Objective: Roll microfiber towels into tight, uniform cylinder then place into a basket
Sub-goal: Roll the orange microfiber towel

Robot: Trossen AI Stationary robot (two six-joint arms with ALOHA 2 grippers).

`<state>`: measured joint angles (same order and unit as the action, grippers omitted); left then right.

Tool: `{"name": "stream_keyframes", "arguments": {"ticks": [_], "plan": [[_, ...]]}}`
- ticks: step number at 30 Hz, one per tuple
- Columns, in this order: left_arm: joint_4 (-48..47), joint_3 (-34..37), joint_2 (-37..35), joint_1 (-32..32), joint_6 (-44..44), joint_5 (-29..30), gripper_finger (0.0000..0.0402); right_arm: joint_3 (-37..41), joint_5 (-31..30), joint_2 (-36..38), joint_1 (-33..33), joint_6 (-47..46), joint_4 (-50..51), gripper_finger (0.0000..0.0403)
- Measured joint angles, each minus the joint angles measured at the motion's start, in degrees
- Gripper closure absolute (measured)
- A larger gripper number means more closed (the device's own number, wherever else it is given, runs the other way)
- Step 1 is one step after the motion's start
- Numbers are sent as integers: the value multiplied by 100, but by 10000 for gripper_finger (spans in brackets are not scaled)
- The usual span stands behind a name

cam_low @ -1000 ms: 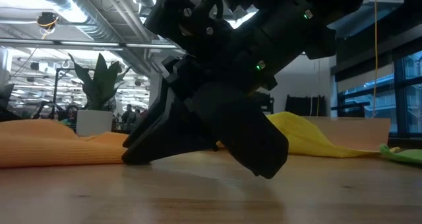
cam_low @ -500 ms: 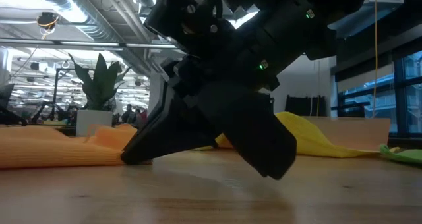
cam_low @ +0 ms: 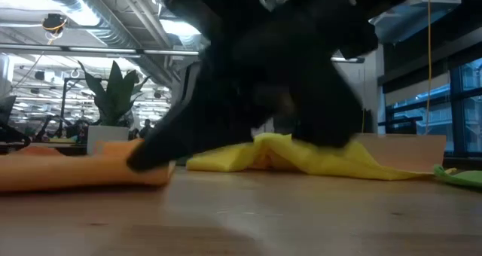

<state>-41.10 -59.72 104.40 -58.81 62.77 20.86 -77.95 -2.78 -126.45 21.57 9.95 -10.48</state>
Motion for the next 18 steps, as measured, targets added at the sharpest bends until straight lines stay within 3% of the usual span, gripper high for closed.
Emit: {"name": "stream_keyframes", "arguments": {"ticks": [7, 18], "plan": [[-37, -11, -53, 243, -167, -159, 401, -69, 576, 46, -231, -964, 301, 401], [-54, -13, -505, 302, -157, 23, 402, -404, 606, 63, -196, -842, 706, 403]]}}
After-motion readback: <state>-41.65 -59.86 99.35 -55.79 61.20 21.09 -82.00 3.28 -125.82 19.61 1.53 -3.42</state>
